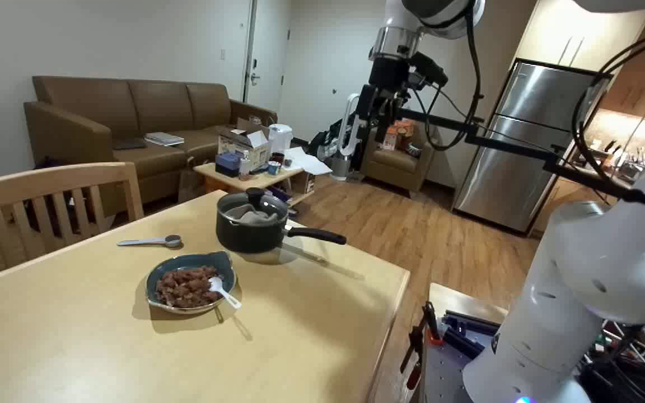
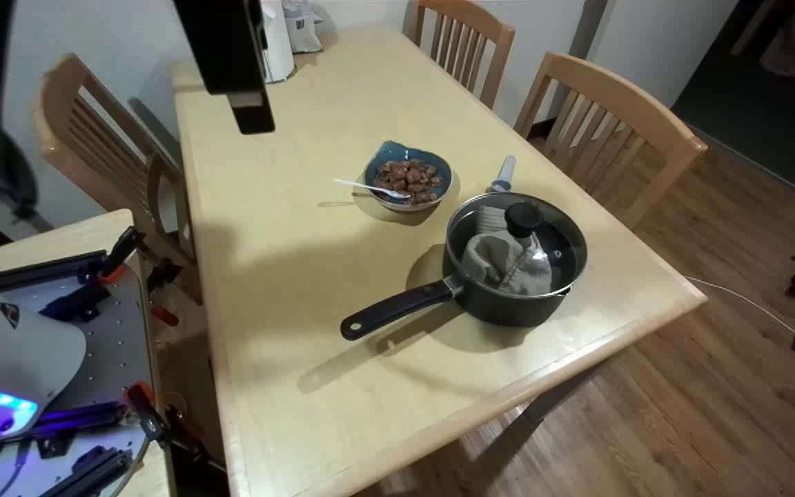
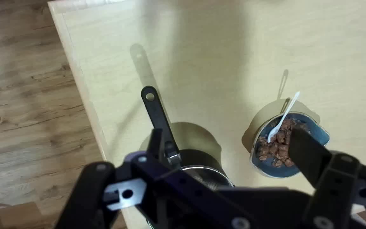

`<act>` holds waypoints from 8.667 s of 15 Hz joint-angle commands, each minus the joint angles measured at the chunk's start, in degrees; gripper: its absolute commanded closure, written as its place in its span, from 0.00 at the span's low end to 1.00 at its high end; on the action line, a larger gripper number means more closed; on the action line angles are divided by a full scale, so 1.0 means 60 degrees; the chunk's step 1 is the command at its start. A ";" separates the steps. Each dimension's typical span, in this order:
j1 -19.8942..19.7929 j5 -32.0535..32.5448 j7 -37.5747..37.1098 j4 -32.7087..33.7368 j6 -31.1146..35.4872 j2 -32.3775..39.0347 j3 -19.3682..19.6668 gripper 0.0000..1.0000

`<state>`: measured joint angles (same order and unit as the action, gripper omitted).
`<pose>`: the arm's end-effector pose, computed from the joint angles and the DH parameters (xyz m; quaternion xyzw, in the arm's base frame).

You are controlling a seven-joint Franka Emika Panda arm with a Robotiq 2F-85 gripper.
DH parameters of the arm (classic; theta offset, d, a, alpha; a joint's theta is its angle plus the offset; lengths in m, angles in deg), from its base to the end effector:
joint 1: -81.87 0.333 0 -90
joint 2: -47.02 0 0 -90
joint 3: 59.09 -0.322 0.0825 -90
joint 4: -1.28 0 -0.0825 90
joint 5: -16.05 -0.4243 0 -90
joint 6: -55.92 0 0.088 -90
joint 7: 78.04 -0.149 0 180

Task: Pick up the white spoon from the bowl and put it on the table.

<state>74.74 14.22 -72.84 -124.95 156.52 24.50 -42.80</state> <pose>0.4274 -0.1875 0.4811 -0.9858 0.1493 0.0170 0.0755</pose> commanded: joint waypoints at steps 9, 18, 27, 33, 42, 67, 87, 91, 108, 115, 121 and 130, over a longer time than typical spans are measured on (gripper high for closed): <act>-0.0239 -0.0080 0.0080 0.0030 -0.0031 0.0038 -0.0197 0.00; 0.1776 -0.6008 0.1742 -0.1102 0.5082 0.1993 -0.0377 0.00; 0.1634 -0.6516 0.2085 -0.0621 0.4545 0.3517 -0.1622 0.00; 0.1858 -0.5794 0.1455 -0.0541 0.6197 0.4287 -0.2487 0.00; 0.1945 -0.2164 -0.1590 -0.0143 0.6301 0.5713 -0.3025 0.00; 0.2619 0.0122 -0.5435 0.0132 0.6448 0.6900 -0.2703 0.00; 0.2932 -0.0176 -0.5007 -0.0038 0.9313 0.8454 -0.2723 0.71; 0.3083 -0.0122 -0.5053 -0.0073 0.9233 0.8308 -0.2715 0.96; 0.3248 -0.0224 -0.4961 -0.0642 0.8607 0.5580 -0.3112 0.98; 0.2859 -0.0854 -0.5338 -0.2148 0.8625 0.4528 -0.3085 0.98; 0.2460 -0.0689 -0.5765 -0.3103 0.8530 0.4250 -0.2909 0.98; 0.1962 -0.1090 -0.6732 -0.4132 0.8690 0.3907 -0.2640 0.97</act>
<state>87.71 9.69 -111.10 -147.42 208.69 50.69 -58.16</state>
